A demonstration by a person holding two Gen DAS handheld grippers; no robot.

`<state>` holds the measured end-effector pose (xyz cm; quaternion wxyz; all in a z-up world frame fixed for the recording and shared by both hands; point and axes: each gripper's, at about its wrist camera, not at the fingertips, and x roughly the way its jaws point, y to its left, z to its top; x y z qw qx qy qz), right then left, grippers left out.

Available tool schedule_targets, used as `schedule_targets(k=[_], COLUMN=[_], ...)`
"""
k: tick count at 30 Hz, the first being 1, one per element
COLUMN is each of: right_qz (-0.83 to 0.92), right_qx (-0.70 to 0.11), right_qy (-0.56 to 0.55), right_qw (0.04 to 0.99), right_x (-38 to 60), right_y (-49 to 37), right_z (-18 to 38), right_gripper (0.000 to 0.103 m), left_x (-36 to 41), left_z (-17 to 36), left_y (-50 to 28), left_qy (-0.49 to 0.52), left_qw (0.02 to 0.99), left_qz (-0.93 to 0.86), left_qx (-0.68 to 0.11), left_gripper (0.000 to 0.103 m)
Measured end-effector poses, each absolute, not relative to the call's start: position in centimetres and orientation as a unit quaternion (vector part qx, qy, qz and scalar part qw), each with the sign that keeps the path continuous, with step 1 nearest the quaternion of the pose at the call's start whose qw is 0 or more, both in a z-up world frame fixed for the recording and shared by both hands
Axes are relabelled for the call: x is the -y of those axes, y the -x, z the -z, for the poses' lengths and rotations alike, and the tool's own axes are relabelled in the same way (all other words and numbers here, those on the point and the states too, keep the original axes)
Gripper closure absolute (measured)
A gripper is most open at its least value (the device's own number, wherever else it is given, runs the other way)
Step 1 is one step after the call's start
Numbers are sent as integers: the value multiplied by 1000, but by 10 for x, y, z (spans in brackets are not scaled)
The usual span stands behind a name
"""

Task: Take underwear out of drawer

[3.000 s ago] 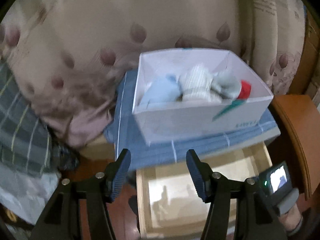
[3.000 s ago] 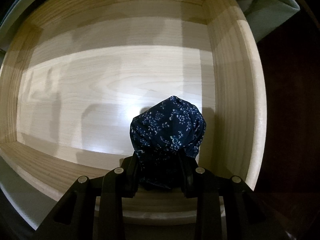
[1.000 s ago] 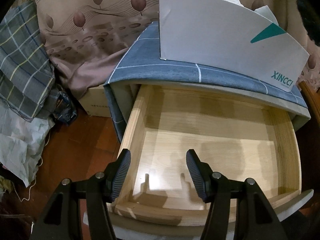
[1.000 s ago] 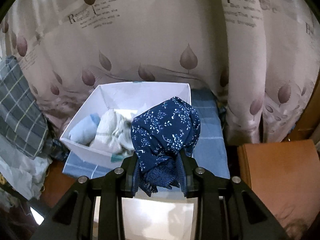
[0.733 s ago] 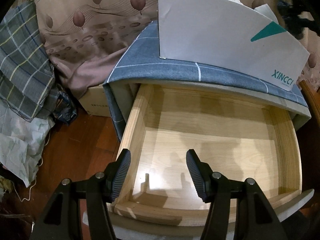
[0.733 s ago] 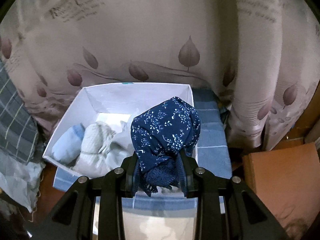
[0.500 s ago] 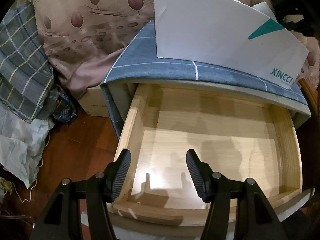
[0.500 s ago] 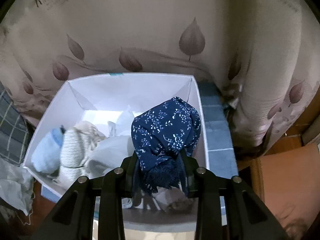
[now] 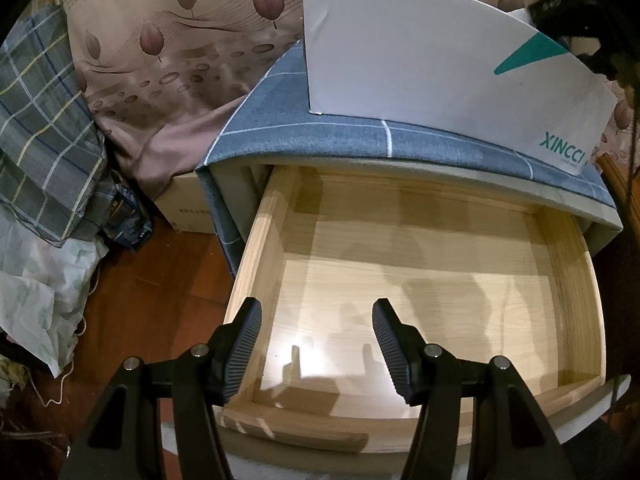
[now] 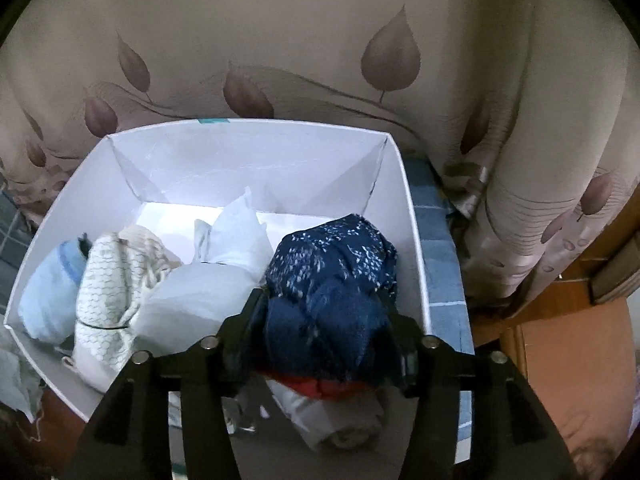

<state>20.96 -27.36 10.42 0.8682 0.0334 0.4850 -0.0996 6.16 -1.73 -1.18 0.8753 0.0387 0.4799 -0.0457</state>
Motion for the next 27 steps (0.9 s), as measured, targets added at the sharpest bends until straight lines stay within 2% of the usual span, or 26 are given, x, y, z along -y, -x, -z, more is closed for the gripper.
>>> schedule_targets(k=[3,9,11,13,22,27], right_qz=[90,67,65,64,68,56], right_qx=[-470,-439,-424,-409,-444,-471], right_qy=[-40,-37,-37,-38,-71,-30], right_qw=[877,895,903,910,891,880], right_x=[272,265,262,257,239,219], right_y=[-197,-155,-133,-104,9,36], right_z=[-118,-147,-153,-151,-71,-33], right_gripper=[32,27,15,11,9,9], left_x=[18,21,22,24,30,34], left_z=[12,13,12,11,4,3], left_y=[-61,-59,-58,-55,-41,-30], left_qy=[-40,-47,-50,-55,-63,-66], left_qw=[876,877,878,880,884,883], left_qz=[44,43,42,42,55,64], left_qx=[-479,-476,-474,-470,-459,-460], left_gripper=[44,44,44,44,44,44])
